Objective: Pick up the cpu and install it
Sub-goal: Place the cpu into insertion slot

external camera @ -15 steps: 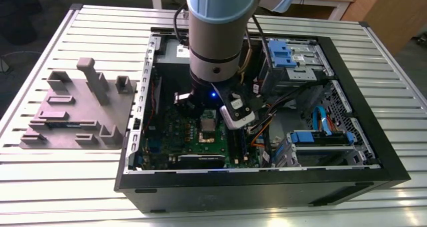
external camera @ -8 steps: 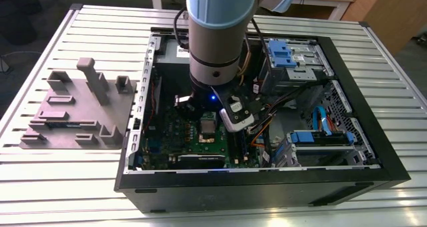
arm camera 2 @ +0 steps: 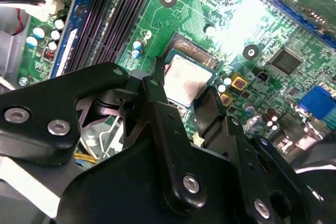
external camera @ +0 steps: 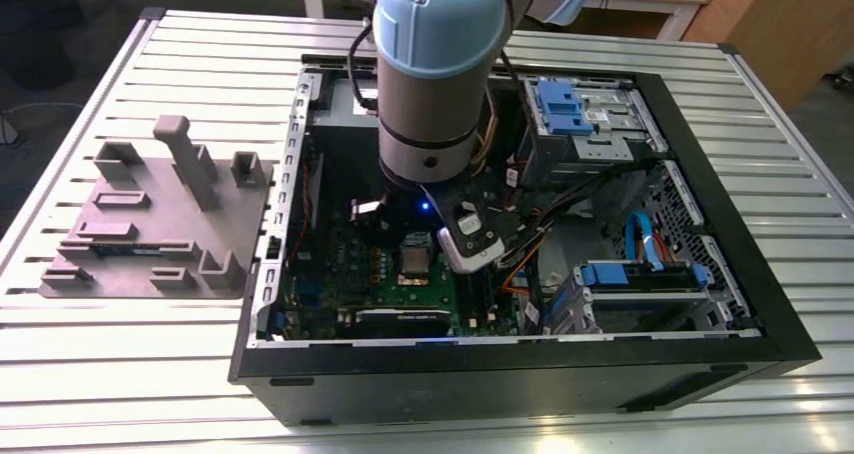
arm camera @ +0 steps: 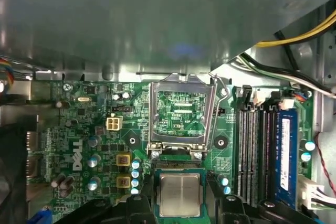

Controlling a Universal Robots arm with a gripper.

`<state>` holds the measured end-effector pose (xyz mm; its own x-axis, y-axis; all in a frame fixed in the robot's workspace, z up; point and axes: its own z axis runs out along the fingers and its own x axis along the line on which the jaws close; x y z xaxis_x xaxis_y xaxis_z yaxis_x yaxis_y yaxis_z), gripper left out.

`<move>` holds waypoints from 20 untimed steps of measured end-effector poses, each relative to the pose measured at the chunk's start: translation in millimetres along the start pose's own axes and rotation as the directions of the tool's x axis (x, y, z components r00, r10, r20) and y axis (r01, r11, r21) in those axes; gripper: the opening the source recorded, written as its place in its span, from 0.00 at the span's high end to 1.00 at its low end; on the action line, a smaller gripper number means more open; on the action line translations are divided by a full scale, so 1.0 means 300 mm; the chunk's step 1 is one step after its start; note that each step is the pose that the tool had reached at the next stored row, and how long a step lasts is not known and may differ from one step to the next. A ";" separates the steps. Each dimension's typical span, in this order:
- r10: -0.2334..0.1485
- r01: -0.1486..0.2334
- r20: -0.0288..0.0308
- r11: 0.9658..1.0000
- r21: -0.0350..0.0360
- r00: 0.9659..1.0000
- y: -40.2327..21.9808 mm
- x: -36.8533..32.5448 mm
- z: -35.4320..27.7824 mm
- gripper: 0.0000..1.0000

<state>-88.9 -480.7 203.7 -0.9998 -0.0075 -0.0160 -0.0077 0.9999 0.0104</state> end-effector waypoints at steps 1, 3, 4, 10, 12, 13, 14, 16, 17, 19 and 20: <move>0.000 0.000 0.000 1.000 0.000 1.000 -0.001 0.001 0.006 0.53; 0.000 0.000 0.000 1.000 0.000 1.000 -0.002 0.004 0.018 0.53; 0.000 0.000 0.000 1.000 0.000 1.000 -0.002 0.005 0.023 0.53; 0.001 -0.001 0.000 1.000 0.000 1.000 -0.002 0.010 0.039 0.53; 0.001 -0.001 0.000 1.000 0.000 1.000 -0.003 0.011 0.045 0.53; 0.002 -0.002 0.000 1.000 0.000 1.000 -0.004 0.011 0.045 0.53; 0.002 -0.002 0.000 1.000 0.000 1.000 -0.006 0.011 0.046 0.53; 0.003 -0.003 0.000 1.000 0.000 1.000 -0.007 0.011 0.046 0.53; 0.003 -0.003 0.000 1.000 0.000 1.000 -0.007 0.011 0.046 0.53; 0.004 -0.004 0.000 1.000 0.000 1.000 -0.007 0.010 0.046 0.53; 0.004 -0.004 0.000 1.000 0.000 1.000 -0.007 0.009 0.046 0.53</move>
<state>-91.3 -482.8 189.9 -0.9999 -0.0035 -0.0157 -0.0036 0.9999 0.0101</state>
